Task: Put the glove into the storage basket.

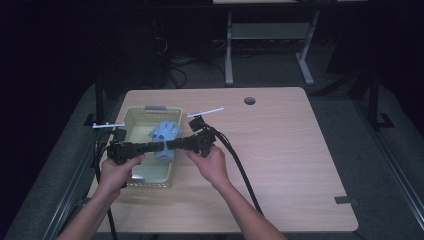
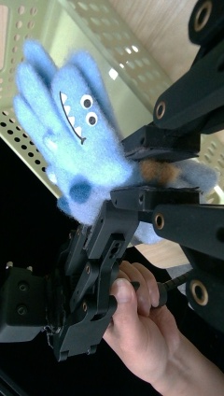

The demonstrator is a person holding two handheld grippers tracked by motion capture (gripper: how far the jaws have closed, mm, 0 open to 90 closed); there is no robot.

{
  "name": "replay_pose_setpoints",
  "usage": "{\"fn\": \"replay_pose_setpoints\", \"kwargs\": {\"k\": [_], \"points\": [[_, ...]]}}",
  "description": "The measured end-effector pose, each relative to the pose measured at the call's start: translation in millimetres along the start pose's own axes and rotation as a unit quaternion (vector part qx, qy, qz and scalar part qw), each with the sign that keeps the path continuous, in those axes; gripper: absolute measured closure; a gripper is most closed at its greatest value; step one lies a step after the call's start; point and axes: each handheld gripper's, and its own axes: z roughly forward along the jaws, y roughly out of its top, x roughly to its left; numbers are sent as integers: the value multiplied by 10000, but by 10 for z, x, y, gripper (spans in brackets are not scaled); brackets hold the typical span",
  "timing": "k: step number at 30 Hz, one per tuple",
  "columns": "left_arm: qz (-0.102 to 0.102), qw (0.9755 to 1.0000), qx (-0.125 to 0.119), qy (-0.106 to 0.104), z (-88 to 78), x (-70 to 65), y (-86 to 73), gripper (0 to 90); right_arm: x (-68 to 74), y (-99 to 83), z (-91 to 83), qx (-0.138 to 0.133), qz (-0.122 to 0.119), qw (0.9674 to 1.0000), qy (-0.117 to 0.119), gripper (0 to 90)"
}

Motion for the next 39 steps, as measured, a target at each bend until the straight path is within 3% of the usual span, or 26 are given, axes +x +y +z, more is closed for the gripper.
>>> {"fn": "replay_pose_setpoints", "kwargs": {"k": [27,39], "points": [[-262,9992,42,297,-218,257,12,771,-43,57,403,29,83,9999,140,777],[-446,9980,155,419,-229,393,14,779,-120,42,557,103,300,9993,190,777]]}}
